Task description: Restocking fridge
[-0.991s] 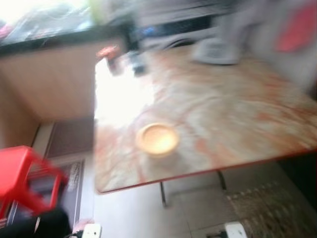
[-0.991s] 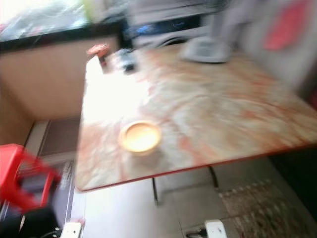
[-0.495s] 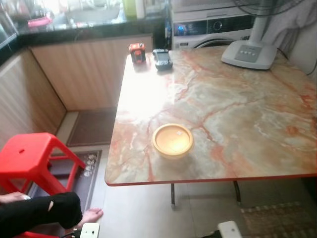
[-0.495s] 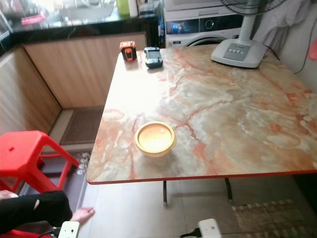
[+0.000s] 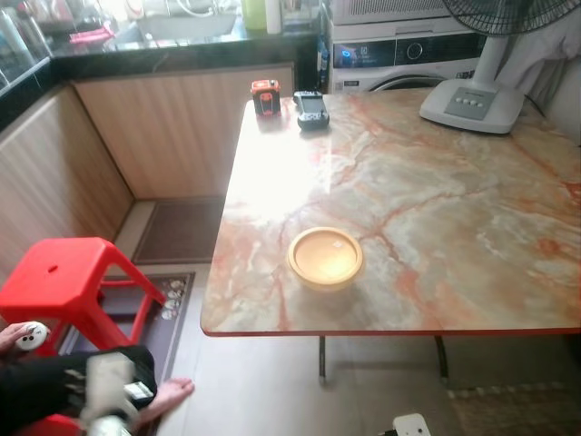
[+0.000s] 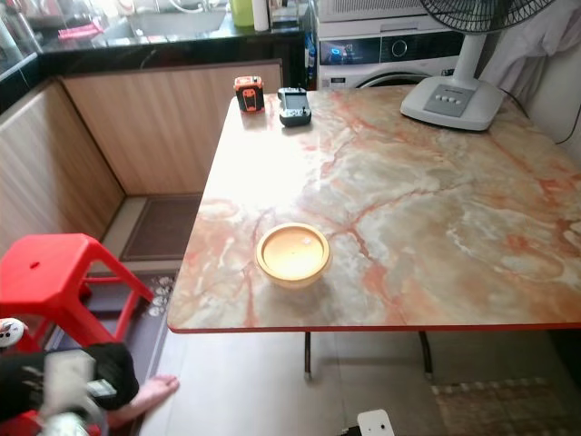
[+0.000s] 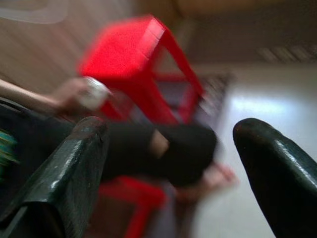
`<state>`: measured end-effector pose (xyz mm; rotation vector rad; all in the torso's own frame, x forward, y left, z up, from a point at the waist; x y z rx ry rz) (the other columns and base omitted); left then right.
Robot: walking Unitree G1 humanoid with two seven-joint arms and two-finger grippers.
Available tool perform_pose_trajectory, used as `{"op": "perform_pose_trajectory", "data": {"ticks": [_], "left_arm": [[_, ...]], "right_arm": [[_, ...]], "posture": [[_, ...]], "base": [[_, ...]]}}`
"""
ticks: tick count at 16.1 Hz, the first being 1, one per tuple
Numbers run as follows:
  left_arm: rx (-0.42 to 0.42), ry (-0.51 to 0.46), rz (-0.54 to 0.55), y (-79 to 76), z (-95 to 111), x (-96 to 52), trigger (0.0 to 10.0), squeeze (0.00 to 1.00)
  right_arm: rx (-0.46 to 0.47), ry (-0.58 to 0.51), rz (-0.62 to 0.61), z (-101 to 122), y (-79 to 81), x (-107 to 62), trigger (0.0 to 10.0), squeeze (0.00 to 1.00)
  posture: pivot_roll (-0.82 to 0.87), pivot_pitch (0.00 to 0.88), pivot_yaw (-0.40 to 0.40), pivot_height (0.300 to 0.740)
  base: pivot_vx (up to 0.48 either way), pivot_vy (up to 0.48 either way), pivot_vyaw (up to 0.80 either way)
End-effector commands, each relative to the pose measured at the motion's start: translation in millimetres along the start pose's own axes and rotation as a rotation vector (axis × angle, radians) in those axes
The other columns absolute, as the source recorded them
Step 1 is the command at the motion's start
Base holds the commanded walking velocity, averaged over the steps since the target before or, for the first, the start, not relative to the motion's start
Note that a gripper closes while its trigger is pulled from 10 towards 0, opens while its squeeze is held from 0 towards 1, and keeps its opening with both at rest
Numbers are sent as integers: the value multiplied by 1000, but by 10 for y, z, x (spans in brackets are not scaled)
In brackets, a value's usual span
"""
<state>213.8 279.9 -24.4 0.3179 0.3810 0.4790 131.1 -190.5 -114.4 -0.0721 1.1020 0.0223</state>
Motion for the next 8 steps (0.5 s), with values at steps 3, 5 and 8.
{"op": "perform_pose_trajectory", "data": {"ticks": [3,5,8], "left_arm": [[11,-180,185,184,294,61,10000,0],[-26,-379,240,261,770,168,10000,0],[-150,-623,165,144,1543,260,10000,0]], "right_arm": [[36,10,4,-64,56,-7,10000,0],[40,11,3,-63,50,-7,10000,0],[47,10,-2,-53,42,-5,10000,0]], "posture": [[114,10,91,740],[118,13,82,740],[116,9,78,740]], "base": [[0,0,0],[0,0,0],[0,0,0]]}}
Point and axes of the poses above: a point about 5 cm out from each wrist's last joint towards the gripper, its own x axis pointing out of the wrist towards the gripper, its own z axis along the axis of the wrist's last joint, y = z × x, the point moved 1 cm from there along x, pointing out of the wrist towards the gripper, and after that the axes turned 4 degrees about x, right-handed, at the moved point
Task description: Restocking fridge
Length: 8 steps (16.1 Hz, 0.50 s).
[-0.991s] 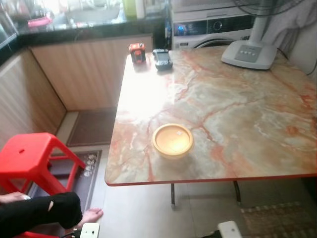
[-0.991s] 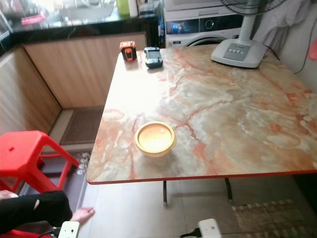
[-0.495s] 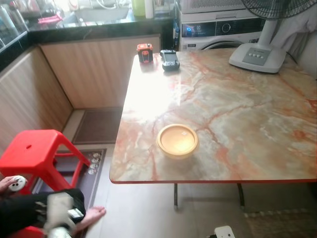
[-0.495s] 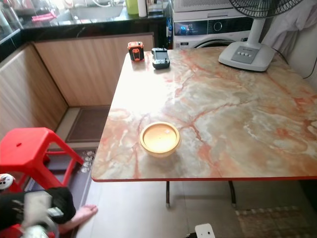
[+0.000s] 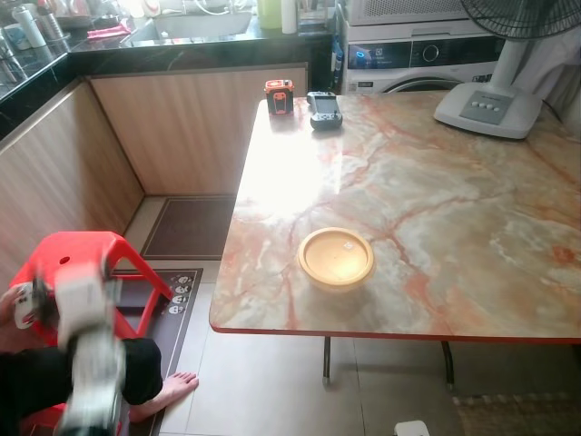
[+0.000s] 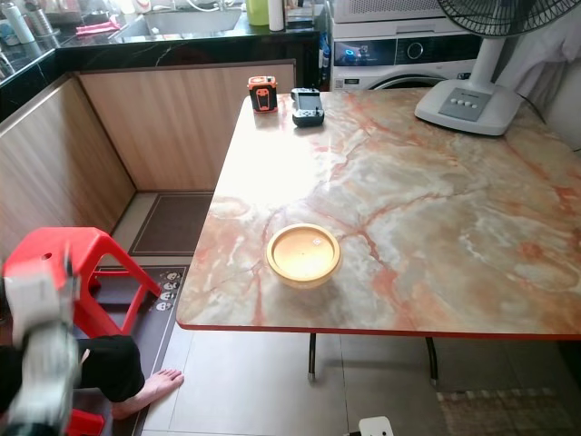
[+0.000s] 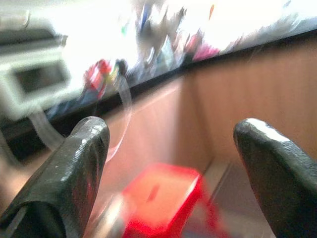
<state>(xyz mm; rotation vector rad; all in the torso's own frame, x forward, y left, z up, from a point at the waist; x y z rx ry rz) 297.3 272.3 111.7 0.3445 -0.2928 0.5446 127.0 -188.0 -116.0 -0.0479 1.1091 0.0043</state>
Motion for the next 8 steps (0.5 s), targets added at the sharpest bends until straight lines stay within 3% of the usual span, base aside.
{"op": "perform_pose_trajectory", "data": {"ticks": [1,2,3,4,5,6,8], "left_arm": [[-23,-99,-92,-175,218,64,10000,0],[-45,-234,-301,-545,527,52,10000,0],[-74,-265,-384,-710,632,10,10000,0],[-192,-224,-511,-972,729,-100,10000,0],[-279,-211,-603,-1140,828,-242,10000,0],[-299,-243,-696,-1239,910,-420,10000,0],[-356,-206,-683,-1267,926,-529,10000,0]], "right_arm": [[21,3,-1,-9,11,0,10000,0],[22,1,0,-3,11,1,10000,0],[20,-1,3,1,11,1,10000,0],[14,-2,5,5,10,2,10000,0],[16,-3,4,5,10,1,10000,0],[26,-8,3,5,10,0,10000,0],[48,-11,-11,-2,-9,-3,10000,0]], "posture": [[113,11,72,740],[114,13,55,740],[114,12,51,740],[111,14,52,740],[97,13,62,740],[92,14,64,740],[91,21,66,740]], "base": [[0,0,0],[0,0,0],[0,0,0],[0,0,0],[0,0,0],[0,0,0],[0,0,0]]}}
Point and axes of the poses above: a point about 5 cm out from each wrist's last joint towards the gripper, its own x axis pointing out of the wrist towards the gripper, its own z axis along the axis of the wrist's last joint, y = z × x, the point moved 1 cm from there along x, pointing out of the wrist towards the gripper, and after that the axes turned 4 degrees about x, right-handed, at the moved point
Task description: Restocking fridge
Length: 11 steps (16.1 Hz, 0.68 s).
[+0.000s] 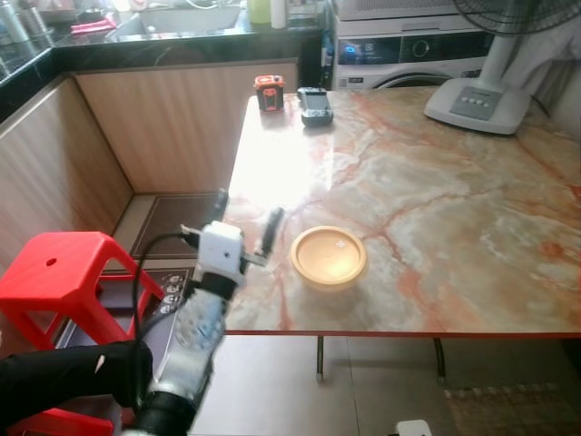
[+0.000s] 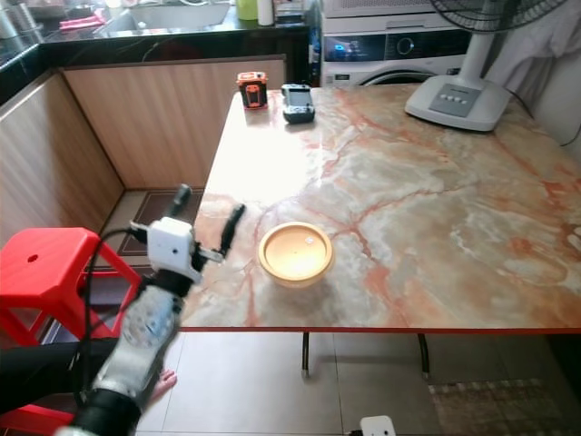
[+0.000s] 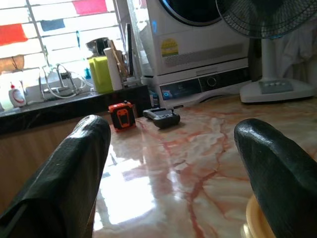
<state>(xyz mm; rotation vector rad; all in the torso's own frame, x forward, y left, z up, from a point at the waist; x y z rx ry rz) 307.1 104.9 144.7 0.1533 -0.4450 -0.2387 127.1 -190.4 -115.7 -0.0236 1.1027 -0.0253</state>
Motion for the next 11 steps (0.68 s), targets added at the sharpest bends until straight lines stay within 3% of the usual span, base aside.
{"op": "perform_pose_trajectory", "data": {"ticks": [1,4,6,11], "left_arm": [[-29,14,56,45,4,-32,10000,0],[-106,56,120,115,-45,-35,10000,0],[-282,104,197,222,-100,-13,10000,0],[-312,133,97,182,-92,-27,10000,0]], "right_arm": [[25,-1,-10,-13,3,-2,10000,0],[33,0,-13,-14,-6,-3,10000,0],[39,-2,-19,-9,-17,-3,10000,0],[48,-2,-18,-8,-7,-1,10000,0]], "posture": [[91,22,64,740],[91,37,61,740],[87,42,57,740],[85,27,66,740]], "base": [[0,0,0],[0,0,0],[0,0,0],[0,0,0]]}}
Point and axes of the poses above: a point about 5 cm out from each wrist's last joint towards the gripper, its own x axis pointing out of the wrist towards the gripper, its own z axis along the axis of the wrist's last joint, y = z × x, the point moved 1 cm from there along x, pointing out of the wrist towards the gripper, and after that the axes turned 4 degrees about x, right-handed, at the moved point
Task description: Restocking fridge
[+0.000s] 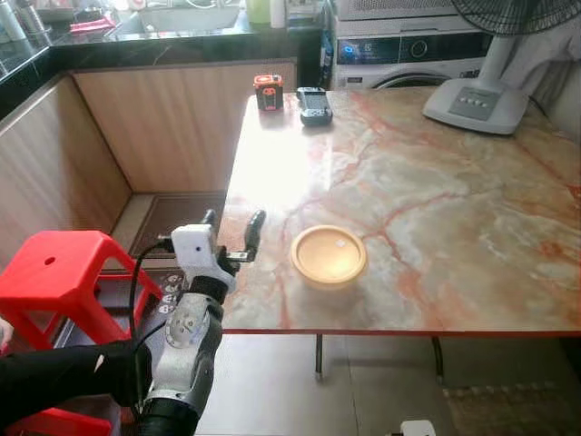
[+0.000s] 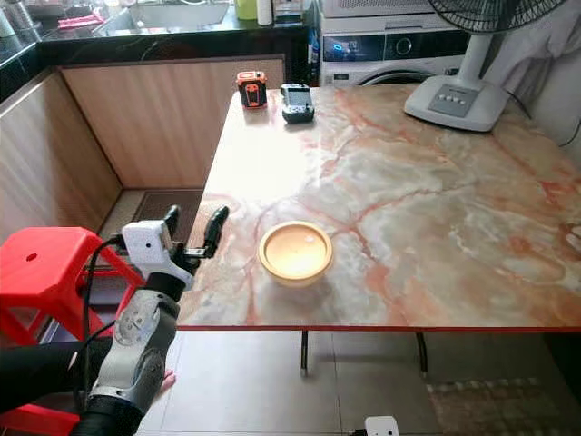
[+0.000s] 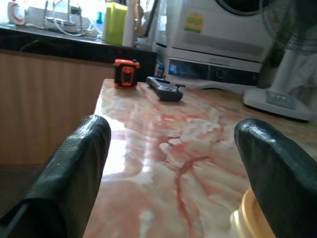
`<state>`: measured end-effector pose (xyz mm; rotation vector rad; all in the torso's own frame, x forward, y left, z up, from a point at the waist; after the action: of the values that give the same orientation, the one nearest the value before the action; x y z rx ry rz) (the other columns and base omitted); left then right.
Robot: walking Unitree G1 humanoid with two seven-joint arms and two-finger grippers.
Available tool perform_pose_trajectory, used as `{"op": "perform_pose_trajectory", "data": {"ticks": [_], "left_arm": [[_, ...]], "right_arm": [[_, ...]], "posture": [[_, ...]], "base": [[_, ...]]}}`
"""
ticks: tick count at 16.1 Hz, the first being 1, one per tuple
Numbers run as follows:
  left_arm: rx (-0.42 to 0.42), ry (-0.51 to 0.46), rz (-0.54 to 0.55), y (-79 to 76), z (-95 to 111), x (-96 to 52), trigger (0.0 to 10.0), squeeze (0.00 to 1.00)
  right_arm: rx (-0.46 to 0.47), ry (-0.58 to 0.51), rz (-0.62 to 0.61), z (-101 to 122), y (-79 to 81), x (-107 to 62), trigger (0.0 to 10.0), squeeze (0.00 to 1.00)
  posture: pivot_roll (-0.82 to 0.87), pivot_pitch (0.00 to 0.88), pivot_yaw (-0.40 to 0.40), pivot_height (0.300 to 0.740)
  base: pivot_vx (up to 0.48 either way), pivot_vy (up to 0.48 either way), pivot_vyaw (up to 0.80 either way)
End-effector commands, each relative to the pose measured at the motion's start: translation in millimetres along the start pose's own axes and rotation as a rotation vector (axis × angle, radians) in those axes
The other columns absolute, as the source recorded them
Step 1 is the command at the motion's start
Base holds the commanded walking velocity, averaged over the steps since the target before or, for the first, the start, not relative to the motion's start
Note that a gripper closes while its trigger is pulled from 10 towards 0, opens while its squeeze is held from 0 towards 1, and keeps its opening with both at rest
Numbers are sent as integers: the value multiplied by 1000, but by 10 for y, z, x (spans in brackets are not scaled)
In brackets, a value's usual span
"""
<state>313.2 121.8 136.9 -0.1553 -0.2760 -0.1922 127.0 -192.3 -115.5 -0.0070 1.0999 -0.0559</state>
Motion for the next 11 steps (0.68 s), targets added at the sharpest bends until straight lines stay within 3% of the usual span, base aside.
{"op": "perform_pose_trajectory", "data": {"ticks": [1,3,11], "left_arm": [[8,3,-8,22,28,-12,10000,0],[15,20,-18,25,29,-11,10000,0],[10,47,-42,11,37,-30,10000,0]], "right_arm": [[23,-1,-2,-8,14,-1,10000,0],[24,0,-1,-12,18,-1,10000,0],[26,2,-1,-10,10,0,10000,0]], "posture": [[85,24,66,740],[86,17,67,740],[88,33,63,740]], "base": [[0,0,0],[0,0,0],[0,-286,0]]}}
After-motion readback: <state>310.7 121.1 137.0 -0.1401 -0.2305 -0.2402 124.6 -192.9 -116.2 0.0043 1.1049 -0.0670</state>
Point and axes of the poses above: a point about 5 cm out from each wrist's last joint towards the gripper, its own x axis pointing out of the wrist towards the gripper, its own z axis along the axis of the wrist's last joint, y = z × x, the point moved 1 cm from there along x, pointing out of the wrist towards the gripper, and after that the axes turned 4 degrees about x, right-handed, at the moved point
